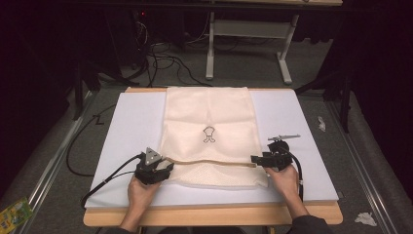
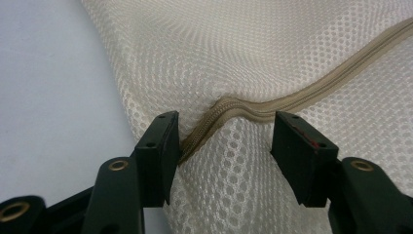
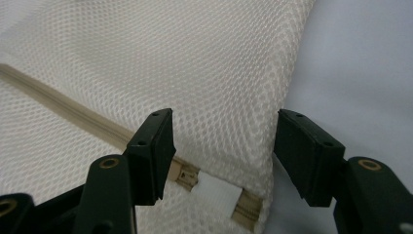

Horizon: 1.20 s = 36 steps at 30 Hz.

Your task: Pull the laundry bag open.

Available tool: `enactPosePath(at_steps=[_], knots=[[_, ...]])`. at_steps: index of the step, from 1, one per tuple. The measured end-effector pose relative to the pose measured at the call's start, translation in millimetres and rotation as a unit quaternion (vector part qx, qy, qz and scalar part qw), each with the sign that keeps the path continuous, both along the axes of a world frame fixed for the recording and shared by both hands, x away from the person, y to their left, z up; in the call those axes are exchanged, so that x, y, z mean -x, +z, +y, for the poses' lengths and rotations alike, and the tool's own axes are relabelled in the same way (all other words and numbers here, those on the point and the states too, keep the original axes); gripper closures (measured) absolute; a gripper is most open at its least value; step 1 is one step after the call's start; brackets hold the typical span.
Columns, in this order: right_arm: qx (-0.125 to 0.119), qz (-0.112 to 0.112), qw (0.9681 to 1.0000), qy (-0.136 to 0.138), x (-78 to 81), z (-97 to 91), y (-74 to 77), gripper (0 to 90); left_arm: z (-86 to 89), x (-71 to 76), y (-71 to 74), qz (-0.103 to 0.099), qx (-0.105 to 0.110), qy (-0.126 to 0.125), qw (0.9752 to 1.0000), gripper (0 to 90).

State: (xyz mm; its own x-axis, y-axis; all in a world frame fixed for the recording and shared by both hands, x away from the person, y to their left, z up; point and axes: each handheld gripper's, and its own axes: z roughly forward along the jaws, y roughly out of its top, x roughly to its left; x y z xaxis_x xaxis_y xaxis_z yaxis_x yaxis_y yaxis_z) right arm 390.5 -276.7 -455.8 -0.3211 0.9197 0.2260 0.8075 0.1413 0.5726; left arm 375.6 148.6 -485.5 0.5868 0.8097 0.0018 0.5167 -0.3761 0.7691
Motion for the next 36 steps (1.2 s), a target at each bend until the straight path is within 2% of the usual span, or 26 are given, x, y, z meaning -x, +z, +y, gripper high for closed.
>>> enactPosePath(at_steps=[4,10,14,16,17,18,20,21,23,26,27,28,32,36], knots=[[0.002,0.029,0.9996,-0.005,-11.9,5.4,-2.4,37.5,0.1,0.2,-0.1,-0.001,-0.001,0.0,1.0,44.0],[0.013,0.039,0.9991,-0.008,-15.6,11.3,-0.9,36.2,-0.2,0.4,-0.4,-0.002,-0.001,0.0,1.0,44.0],[0.034,0.041,0.9986,0.002,-15.6,16.8,-0.3,37.0,-0.4,0.3,-0.4,0.0,-0.001,0.0,1.0,44.2],[0.053,0.039,0.9978,0.009,-15.5,21.0,0.0,39.0,-0.4,0.0,-0.4,0.0,-0.001,0.0,1.0,44.4],[0.083,0.032,0.9959,0.017,-14.4,24.9,0.4,46.4,-0.4,0.0,-0.4,0.001,-0.001,-0.001,1.0,44.4],[0.083,0.032,0.9959,0.017,-14.4,24.9,0.4,46.4,-0.5,0.0,-0.4,0.0,-0.002,-0.001,1.0,44.4],[0.101,0.026,0.9942,0.023,-12.9,27.0,0.5,50.7,-0.5,-0.3,-0.4,0.002,-0.002,0.0,1.0,44.5],[0.103,0.021,0.994,0.029,-12.6,26.2,0.6,56.7,-0.7,-0.4,-0.4,0.002,-0.001,0.0,1.0,44.5],[0.103,0.021,0.9939,0.034,-12.3,26.0,0.9,60.0,-0.8,-0.5,-0.3,0.002,-0.002,0.0,1.0,44.6],[0.096,0.021,0.9939,0.049,-12.2,27.0,1.2,74.4,-0.7,-0.8,-0.1,0.004,-0.002,0.0,1.0,44.7],[0.101,0.019,0.9933,0.053,-12.2,27.1,1.3,78.4,-0.7,-0.8,0.0,0.004,-0.002,0.0,1.0,44.7],[0.094,0.021,0.994,0.053,-12.5,26.1,1.2,81.7,-0.6,-1.0,0.0,0.004,-0.002,0.0,1.0,44.7],[0.062,0.029,0.9956,0.063,-14.4,19.3,0.9,86.1,0.2,-2.2,1.0,0.008,0.001,-0.001,1.0,44.9],[0.043,0.019,0.9964,0.071,-12.7,14.5,1.8,86.9,2.0,-2.4,3.1,0.01,0.005,-0.002,0.9999,45.4]])
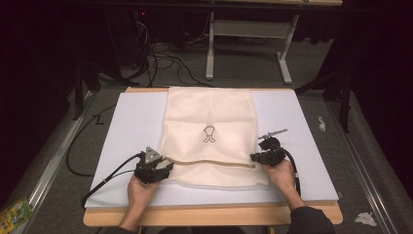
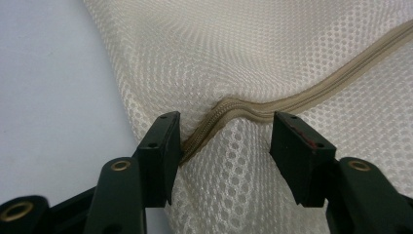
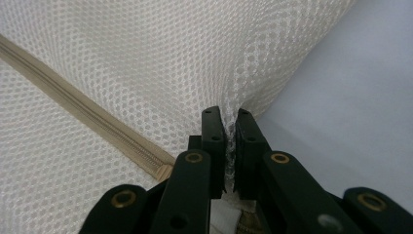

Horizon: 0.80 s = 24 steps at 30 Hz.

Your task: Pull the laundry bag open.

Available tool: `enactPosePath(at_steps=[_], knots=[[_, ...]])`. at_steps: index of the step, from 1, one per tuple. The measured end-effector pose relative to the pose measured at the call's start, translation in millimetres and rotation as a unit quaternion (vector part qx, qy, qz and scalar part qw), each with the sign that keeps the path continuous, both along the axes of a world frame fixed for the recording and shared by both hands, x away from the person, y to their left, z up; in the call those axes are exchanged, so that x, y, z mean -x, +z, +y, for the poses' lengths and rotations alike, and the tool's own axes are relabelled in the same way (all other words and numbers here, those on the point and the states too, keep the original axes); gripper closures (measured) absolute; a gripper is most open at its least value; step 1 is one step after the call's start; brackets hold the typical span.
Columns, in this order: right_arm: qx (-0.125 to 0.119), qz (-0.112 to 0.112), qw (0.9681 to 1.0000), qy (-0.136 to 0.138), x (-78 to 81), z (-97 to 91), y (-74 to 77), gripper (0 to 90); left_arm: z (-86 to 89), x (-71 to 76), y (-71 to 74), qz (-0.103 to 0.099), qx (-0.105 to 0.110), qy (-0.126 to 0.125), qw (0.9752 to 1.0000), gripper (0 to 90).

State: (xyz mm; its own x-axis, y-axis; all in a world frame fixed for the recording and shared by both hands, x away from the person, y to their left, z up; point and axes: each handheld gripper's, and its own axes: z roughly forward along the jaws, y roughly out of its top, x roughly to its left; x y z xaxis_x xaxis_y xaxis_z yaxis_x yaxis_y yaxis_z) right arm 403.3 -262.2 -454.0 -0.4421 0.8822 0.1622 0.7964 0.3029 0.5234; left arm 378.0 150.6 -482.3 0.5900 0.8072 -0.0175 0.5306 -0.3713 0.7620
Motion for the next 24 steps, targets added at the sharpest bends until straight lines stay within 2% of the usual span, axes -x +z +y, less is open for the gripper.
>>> enactPosePath(at_steps=[5,11,16,21,24], knots=[[-0.02,-0.009,0.9997,0.005,3.3,-4.5,4.1,87.1,2.1,0.0,4.4,0.009,0.009,0.002,0.9999,45.6],[-0.029,-0.023,0.9993,0.012,6.4,-6.0,11.0,87.2,2.1,4.9,7.4,0.009,0.009,0.003,0.9999,45.6],[-0.031,-0.03,0.999,0.011,6.6,-6.9,12.7,87.4,3.4,13.9,16.1,0.004,0.022,0.0,0.9997,45.3],[-0.034,-0.032,0.9989,0.004,6.1,-4.7,12.4,87.5,-1.6,24.7,30.0,-0.009,0.006,-0.018,0.9998,45.4],[-0.036,-0.037,0.9987,0.003,5.7,-4.3,12.9,87.5,-6.1,27.4,36.8,-0.009,0.008,-0.025,0.9996,44.8]])
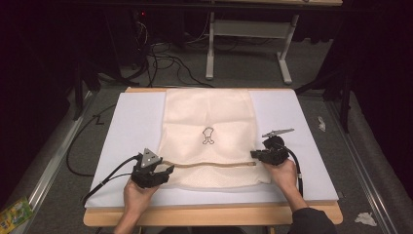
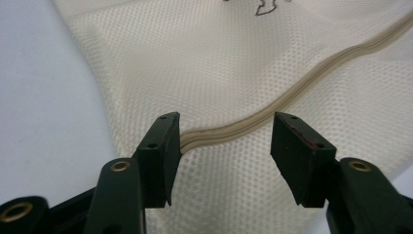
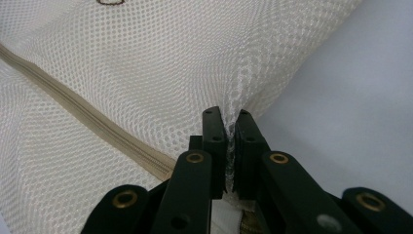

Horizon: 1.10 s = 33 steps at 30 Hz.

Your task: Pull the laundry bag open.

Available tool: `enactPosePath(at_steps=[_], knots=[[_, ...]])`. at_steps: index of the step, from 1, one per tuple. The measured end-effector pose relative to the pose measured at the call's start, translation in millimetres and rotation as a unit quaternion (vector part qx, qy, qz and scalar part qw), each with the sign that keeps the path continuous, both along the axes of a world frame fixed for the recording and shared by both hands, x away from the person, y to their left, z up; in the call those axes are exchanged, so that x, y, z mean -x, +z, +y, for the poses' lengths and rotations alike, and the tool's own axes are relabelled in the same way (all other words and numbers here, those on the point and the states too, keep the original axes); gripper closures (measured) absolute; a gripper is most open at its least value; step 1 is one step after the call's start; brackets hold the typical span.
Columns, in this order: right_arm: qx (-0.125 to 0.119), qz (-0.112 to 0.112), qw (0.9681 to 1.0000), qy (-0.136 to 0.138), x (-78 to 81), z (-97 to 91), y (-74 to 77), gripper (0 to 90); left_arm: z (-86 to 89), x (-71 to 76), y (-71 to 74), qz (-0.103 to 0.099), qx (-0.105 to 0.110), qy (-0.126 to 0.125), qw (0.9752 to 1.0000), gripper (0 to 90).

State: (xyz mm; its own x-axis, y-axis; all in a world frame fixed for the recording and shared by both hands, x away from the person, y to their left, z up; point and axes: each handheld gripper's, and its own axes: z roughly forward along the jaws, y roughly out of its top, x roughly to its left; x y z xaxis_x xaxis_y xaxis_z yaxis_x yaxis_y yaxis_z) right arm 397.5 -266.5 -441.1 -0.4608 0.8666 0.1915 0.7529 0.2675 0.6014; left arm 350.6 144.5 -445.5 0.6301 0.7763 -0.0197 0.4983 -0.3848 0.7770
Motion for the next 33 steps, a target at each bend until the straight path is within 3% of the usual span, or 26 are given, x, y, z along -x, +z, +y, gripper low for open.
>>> enactPosePath(at_steps=[4,13,20,25,28,33], knots=[[-0.004,-0.003,1.0,-0.002,0.3,0.7,1.8,87.4,-11.2,2.7,6.6,0.006,0.01,-0.017,0.9998,44.2],[-0.013,-0.007,0.9999,0.003,0.7,2.5,6.8,87.4,-36.2,-0.5,6.7,0.024,0.011,-0.038,0.9989,41.0],[-0.024,-0.006,0.9997,0.005,0.8,1.9,7.6,87.4,-61.0,-9.9,5.3,0.039,0.011,-0.051,0.9979,36.9],[-0.034,-0.007,0.9994,0.008,1.2,0.6,8.7,87.4,-75.5,-17.8,2.4,0.054,0.022,-0.058,0.9966,34.3],[-0.035,-0.009,0.9993,0.011,1.5,1.0,9.5,87.3,-83.3,-18.6,3.6,0.05,0.018,-0.068,0.9963,35.5],[-0.04,-0.013,0.999,0.014,1.5,2.3,12.7,87.4,-98.8,-21.6,6.3,0.057,0.031,-0.097,0.9931,42.9]])
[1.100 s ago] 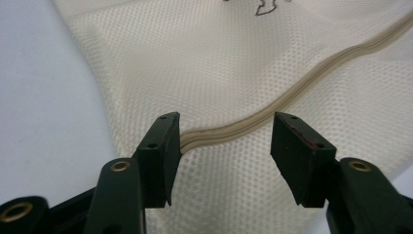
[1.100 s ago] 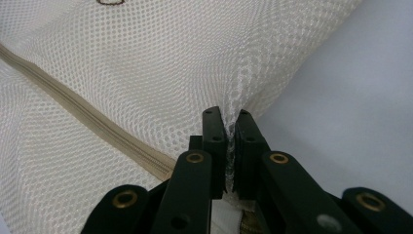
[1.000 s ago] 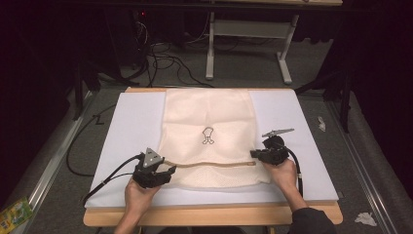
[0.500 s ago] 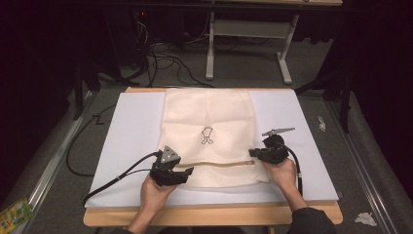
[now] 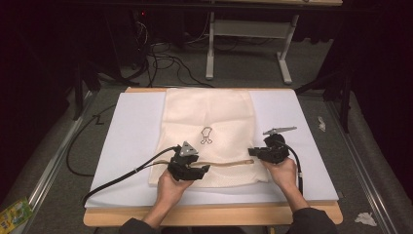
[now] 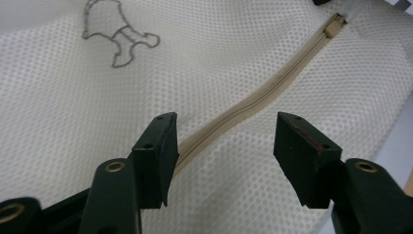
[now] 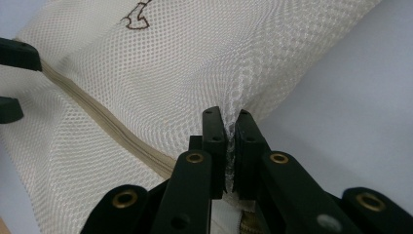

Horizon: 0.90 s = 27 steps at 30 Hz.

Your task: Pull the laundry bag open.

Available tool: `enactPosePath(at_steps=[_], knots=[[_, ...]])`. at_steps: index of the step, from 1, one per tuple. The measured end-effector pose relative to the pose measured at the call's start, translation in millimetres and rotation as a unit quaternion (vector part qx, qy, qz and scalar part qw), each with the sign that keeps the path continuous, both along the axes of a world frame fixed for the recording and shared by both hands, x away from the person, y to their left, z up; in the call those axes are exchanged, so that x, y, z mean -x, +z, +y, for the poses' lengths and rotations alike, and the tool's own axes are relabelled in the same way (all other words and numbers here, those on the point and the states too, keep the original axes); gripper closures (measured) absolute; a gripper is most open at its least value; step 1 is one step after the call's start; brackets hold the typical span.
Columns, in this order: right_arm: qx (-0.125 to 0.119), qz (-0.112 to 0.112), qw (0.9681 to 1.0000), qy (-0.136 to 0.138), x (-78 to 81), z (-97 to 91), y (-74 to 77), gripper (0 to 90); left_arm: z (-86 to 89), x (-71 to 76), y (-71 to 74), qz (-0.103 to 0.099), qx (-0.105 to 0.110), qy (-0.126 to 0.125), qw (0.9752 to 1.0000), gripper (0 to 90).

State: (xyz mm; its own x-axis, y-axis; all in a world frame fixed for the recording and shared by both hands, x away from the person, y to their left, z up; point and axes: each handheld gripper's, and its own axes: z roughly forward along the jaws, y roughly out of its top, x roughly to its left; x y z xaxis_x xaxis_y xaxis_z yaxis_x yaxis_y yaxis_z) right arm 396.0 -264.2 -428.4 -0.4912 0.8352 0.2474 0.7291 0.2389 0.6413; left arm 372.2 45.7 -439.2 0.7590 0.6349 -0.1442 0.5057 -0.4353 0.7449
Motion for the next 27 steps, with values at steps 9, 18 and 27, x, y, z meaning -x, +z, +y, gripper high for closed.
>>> enactPosePath(at_steps=[9,18,27], knots=[[-0.011,-0.002,0.9999,0.007,0.7,2.9,4.5,87.4,-27.8,-4.0,2.8,-0.01,-0.001,-0.023,0.9997,38.2],[-0.025,-0.003,0.9996,0.012,0.3,6.2,7.2,87.4,-34.2,-9.3,-1.2,0.006,0.011,-0.029,0.9995,37.3],[-0.024,-0.009,0.9994,0.022,0.2,14.0,10.2,87.4,-35.5,-7.6,1.5,0.02,0.038,-0.055,0.9975,49.9]])
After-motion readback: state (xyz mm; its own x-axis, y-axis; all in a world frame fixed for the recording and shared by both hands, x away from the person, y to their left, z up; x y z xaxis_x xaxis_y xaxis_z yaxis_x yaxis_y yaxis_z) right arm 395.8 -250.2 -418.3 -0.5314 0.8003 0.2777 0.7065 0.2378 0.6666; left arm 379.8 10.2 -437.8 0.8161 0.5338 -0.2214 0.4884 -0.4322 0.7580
